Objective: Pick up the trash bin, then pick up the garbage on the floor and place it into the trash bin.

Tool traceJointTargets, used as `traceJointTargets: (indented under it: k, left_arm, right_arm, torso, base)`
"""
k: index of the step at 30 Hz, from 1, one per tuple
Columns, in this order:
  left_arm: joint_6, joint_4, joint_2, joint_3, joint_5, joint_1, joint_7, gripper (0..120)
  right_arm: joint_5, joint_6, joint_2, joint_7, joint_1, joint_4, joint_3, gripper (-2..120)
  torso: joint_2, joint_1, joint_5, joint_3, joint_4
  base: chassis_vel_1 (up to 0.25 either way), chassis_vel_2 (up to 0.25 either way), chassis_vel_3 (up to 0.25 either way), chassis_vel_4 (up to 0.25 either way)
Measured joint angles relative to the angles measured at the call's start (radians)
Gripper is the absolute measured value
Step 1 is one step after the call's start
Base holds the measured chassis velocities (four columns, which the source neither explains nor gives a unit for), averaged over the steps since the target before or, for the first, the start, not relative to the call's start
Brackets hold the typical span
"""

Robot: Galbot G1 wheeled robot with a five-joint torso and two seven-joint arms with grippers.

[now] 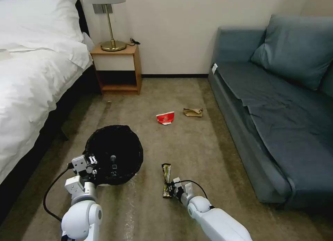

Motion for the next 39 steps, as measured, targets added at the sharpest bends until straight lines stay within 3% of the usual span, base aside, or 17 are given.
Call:
traceJointTargets:
  k: [9, 12, 18, 23, 27, 39]
  left_arm:
    - [-0.003, 0.019, 0.0, -0.005, -0.002, -0.004, -0.001, 5]
    - [-0.003, 0.035, 0.0, 0.003, -0.008, -0.015, -0.001, 5]
    - [-0.003, 0.045, 0.002, 0.012, -0.009, -0.024, -0.002, 5]
    - [-0.003, 0.062, 0.001, 0.03, -0.009, -0.035, -0.002, 5]
    - [-0.002, 0.067, 0.0, 0.037, -0.008, -0.04, -0.002, 5]
    - [0.002, 0.056, 0.0, 0.05, -0.001, -0.039, -0.002, 5]
  right_arm:
    - [-0.008, 0.052, -0.002, 0.002, 0.005, 0.039, 0.073, 0]
    - [-0.079, 0.168, -0.021, 0.006, 0.045, 0.149, 0.184, 0]
    - [-0.179, 0.203, -0.04, 0.035, 0.082, 0.306, 0.208, 0]
    - [-0.173, 0.199, -0.032, 0.125, 0.118, 0.517, 0.107, 0]
    - [-0.169, 0.176, -0.026, 0.156, 0.118, 0.596, 0.035, 0]
    - [-0.231, 0.19, 0.02, 0.164, 0.09, 0.561, -0.125, 0]
  torso:
    - [0.0, 0.0, 0.0, 0.0, 0.0]
    - [0.0, 0.0, 0.0, 0.0, -0.0002]
    - [0.0, 0.0, -0.0001, 0.0, -0.0003]
    - [0.0, 0.0, -0.0002, 0.0, 0.0]
    - [0.0, 0.0, -0.0001, 0.0, 0.0001]
    - [0.0, 0.0, -0.0001, 0.0, 0.0]
  base:
    - [0.0, 0.0, 0.0, 0.0]
    - [0.0, 0.0, 0.0, 0.0]
    - [0.0, 0.0, 0.0, 0.0]
    - [0.0, 0.0, 0.0, 0.0]
    - [0.0, 0.0, 0.0, 0.0]
    - [0.0, 0.0, 0.0, 0.0]
